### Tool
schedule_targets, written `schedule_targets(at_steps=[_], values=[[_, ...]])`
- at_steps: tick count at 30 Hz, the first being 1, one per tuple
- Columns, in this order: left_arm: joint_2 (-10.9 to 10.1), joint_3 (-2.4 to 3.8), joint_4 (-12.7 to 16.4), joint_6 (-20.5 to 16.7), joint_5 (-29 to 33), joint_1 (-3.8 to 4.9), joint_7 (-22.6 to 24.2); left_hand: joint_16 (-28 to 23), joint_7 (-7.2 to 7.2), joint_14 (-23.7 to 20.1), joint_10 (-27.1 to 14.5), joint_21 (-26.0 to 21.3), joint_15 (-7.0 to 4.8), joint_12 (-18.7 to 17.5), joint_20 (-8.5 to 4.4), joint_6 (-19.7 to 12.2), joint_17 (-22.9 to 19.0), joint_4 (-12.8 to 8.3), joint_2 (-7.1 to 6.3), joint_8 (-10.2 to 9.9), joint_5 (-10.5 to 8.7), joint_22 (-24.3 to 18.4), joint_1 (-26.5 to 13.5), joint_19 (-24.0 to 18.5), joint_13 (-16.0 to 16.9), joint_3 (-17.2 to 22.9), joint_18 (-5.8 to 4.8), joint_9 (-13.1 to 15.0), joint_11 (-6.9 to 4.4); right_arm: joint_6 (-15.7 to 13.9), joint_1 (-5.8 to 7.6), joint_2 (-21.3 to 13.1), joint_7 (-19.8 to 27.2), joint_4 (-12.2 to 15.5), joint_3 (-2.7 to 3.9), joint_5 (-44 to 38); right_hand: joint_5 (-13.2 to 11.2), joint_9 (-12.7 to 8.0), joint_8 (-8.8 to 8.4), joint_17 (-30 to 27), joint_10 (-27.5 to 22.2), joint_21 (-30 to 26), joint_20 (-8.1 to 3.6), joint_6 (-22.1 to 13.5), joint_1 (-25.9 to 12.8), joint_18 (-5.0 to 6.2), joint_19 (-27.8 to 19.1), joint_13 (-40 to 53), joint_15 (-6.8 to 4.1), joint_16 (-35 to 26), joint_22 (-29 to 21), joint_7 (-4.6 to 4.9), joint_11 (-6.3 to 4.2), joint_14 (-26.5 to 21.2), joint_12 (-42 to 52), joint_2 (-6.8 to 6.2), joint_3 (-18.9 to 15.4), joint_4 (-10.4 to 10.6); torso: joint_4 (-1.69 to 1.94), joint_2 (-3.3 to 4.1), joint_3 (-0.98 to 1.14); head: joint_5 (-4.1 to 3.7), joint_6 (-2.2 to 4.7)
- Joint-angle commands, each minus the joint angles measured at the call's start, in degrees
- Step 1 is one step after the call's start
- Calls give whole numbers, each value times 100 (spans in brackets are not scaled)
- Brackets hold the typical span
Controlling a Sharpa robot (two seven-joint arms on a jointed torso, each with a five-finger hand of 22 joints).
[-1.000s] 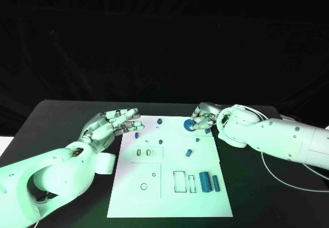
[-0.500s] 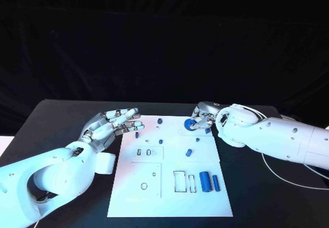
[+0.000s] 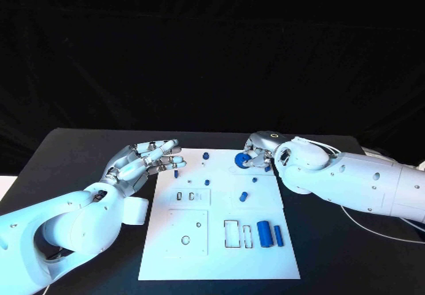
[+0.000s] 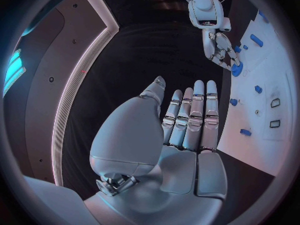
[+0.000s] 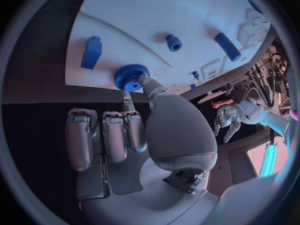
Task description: Assemble the parts on the task board
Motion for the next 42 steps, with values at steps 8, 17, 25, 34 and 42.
schedule_targets(at_steps=[8,17,25,34,42], values=[[15,3,-11,137,-33,5,-9,-32,-24,47,-10,-9,11,-32,-1,-21,8,-39,53,-29,-30,-5,-12,39,-4,0,71,-6,18,-767,23,6,171,473,-28,85,295,66,-46,855,405,70,-48,71,-111,-111,201,1180,-34,40,587,-71,-30,467,28,-40,57,68,17,-6,-6,38,6],[26,3,-13,154,-33,5,-45,-34,-24,48,-11,-10,11,-33,-1,-20,9,-41,59,-31,-29,-6,-11,40,-4,0,71,-6,18,-650,93,469,53,463,-30,-3,328,66,-56,846,403,77,-46,65,-125,-114,207,1178,-31,37,602,-66,-26,465,22,-47,69,76,20,-2,-15,94,4],[29,3,-14,157,-33,6,-52,-34,-24,48,-11,-10,11,-33,-1,-20,9,-41,59,-31,-29,-6,-11,40,-4,0,71,-6,18,-381,92,872,-17,236,-42,-28,333,65,-65,836,395,81,-43,56,-148,-116,210,1168,-27,32,610,-60,-20,463,7,-45,76,93,25,8,-15,128,-10],[41,3,-5,166,-33,6,-55,-34,-24,48,-11,-10,11,-33,-1,-20,9,-41,59,-31,-29,-6,-11,40,-4,0,71,-6,18,-208,68,1173,-37,4,-58,-35,331,63,-76,832,390,80,-41,43,-157,-116,209,1162,-24,31,610,-55,-16,462,-3,-46,81,98,24,5,-10,148,-25],[40,3,-10,172,-33,6,-61,-34,-24,48,-11,-10,11,-33,-1,-20,9,-41,59,-31,-29,-6,-11,40,-4,0,71,-6,18,-88,47,1267,-20,-61,-63,-120,276,60,-101,823,372,85,-33,16,-181,-118,212,1139,-14,26,621,-43,-5,459,-38,-68,84,107,13,7,-5,164,-28]])
